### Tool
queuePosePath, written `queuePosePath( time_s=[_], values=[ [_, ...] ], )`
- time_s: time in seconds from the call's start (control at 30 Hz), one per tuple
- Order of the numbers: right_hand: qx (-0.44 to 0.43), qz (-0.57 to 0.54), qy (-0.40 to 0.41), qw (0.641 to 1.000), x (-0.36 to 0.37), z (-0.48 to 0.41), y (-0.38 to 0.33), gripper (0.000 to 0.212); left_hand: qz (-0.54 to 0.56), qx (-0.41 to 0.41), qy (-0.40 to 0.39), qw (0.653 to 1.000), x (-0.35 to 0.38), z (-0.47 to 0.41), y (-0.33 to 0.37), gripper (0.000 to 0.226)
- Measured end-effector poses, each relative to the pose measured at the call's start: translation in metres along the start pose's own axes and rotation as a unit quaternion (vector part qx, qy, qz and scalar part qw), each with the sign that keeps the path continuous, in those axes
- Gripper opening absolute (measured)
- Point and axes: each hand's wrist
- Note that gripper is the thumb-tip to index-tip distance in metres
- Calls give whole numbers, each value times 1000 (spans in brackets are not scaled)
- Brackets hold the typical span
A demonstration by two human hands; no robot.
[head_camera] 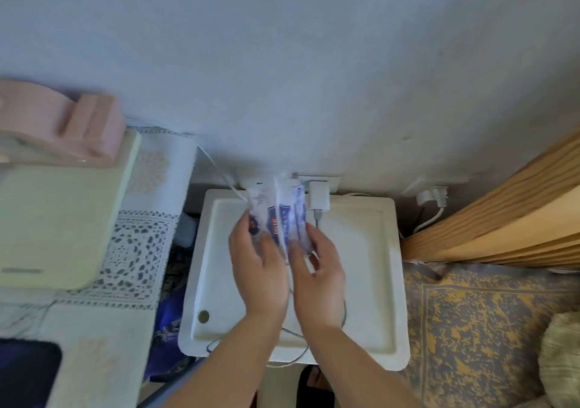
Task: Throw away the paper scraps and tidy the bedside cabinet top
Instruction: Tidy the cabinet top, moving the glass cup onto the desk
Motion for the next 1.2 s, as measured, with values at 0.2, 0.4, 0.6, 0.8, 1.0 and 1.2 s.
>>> queuePosePath(
  time_s=[0.2,0.4,0.6,0.8,1.0,1.2],
  values=[
    [25,24,-142,989,49,26,23,50,-51,-93,5,994,-31,-52,-34,41],
    [59,56,-177,981,63,27,47,62,-20,-130,-10,991,-29,-71,-59,33],
    [79,49,-165,982,71,23,52,61,-102,-92,-17,990,-26,-76,-68,47],
    [72,54,-173,981,79,19,47,63,-71,-70,7,995,-23,-74,-65,41],
    [3,106,-177,979,58,28,36,62,-104,30,18,994,-36,-63,-61,44],
    [-192,240,13,951,-28,7,54,47,-206,214,-105,949,-34,-55,-71,48]
  ],
)
Point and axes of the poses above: each hand's wrist, its own z-axis away from the middle knuckle, its own x-axis out of the palm, y = z × x, and after that the axes turned 11 degrees about y, right-handed
